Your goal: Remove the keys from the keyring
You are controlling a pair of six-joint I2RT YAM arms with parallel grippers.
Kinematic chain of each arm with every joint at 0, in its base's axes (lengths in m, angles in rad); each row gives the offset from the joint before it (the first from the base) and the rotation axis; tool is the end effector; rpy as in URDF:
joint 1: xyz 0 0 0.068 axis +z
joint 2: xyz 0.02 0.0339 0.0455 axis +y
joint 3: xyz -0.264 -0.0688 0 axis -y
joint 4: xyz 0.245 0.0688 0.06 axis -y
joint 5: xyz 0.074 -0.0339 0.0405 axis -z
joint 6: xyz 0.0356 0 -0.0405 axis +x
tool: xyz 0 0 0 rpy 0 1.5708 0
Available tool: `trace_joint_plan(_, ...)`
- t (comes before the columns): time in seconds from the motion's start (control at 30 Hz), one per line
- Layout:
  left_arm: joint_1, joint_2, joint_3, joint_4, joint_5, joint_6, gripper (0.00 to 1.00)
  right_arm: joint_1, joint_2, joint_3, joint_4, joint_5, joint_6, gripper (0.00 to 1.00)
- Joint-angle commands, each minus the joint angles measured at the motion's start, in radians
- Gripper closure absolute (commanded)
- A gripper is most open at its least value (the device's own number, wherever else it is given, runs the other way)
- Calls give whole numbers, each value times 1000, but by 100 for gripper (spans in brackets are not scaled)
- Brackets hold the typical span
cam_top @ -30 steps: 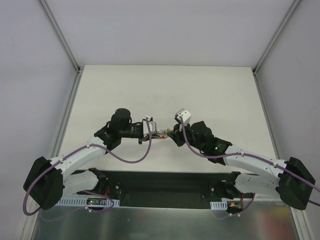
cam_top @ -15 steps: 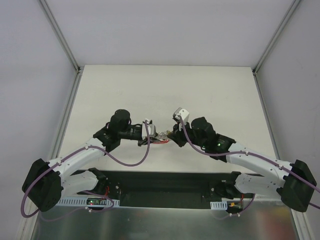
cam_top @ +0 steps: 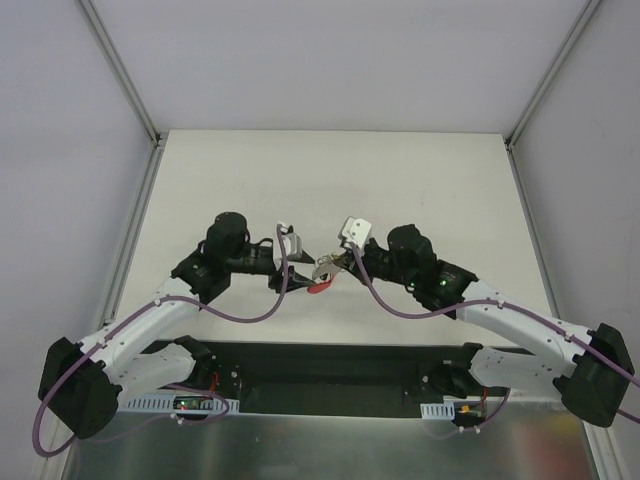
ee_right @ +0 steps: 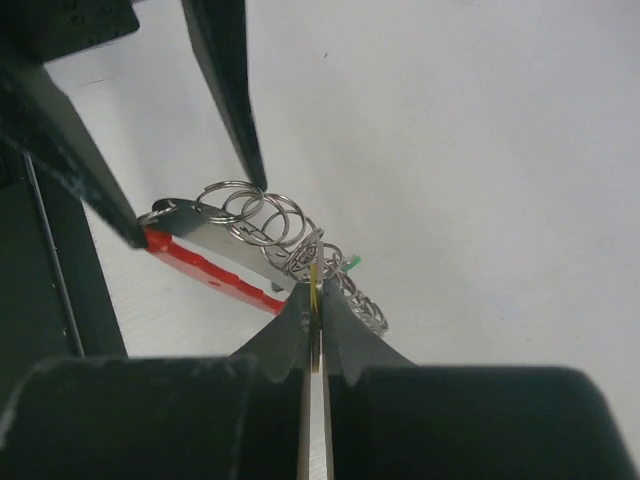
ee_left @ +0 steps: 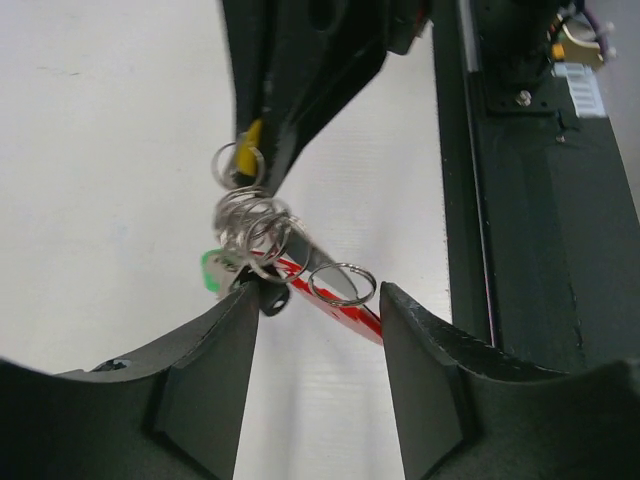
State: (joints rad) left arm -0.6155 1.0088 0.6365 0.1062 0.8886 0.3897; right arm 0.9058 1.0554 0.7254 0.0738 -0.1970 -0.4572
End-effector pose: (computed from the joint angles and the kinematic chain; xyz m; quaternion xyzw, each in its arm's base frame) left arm 0.1656 -0.1510 0.2783 0.5743 0.5031 -0.4011 0.5061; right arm 0.1466 0.1982 0.2930 -0.5430 0.5740 0.2111 0.5755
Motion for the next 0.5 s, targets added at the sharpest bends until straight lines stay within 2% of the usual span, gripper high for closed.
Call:
trace_joint_plan(0.0,98,-71,89,-25,7,-167,49,-25,-8,109,14,-88,-164,99)
trace_joint_plan(0.17,151,-90,130,-39,79,-178,49,-53,-9,140,-15,-231,-262,99)
trace_joint_plan(0.47,212,34,301,-39,205,-271,52,-56,2,204,-97,-280,-343,99)
